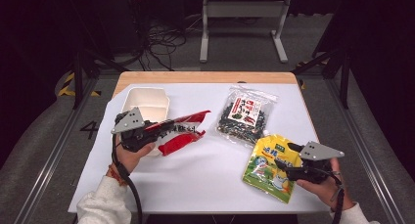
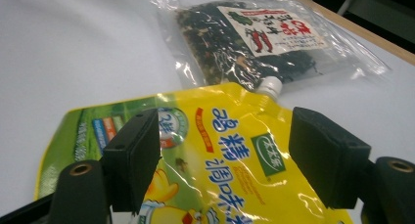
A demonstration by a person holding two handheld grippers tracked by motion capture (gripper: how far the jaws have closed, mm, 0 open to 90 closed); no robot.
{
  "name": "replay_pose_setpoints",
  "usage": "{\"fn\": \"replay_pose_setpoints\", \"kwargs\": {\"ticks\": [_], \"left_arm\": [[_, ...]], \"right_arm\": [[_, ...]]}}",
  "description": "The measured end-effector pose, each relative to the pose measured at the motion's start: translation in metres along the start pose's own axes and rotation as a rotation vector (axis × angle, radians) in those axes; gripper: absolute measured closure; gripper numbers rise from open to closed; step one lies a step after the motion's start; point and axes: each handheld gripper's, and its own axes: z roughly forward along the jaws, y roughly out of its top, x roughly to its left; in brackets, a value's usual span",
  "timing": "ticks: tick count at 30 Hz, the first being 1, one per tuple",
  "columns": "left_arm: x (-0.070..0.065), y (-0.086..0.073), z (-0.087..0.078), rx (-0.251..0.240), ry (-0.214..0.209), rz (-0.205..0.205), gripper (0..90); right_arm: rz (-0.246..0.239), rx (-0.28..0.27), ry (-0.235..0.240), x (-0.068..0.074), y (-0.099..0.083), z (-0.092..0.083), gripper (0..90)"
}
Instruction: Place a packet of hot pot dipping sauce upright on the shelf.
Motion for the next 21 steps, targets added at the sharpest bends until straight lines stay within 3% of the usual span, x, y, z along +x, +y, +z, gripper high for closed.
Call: {"fn": "replay_pose_setpoints", "kwargs": {"ticks": [7, 21], "left_arm": [[0.010, 0.010, -0.008, 0.015, 0.029, 0.031, 90.0], [0.040, 0.021, -0.028, 0.005, 0.099, 0.007, 90.0]], "right_arm": [[0.053, 0.004, -0.010, -0.009, -0.012, -0.004, 26.7], [0.071, -0.006, -0.006, -0.012, -0.014, -0.002, 26.4]]}}
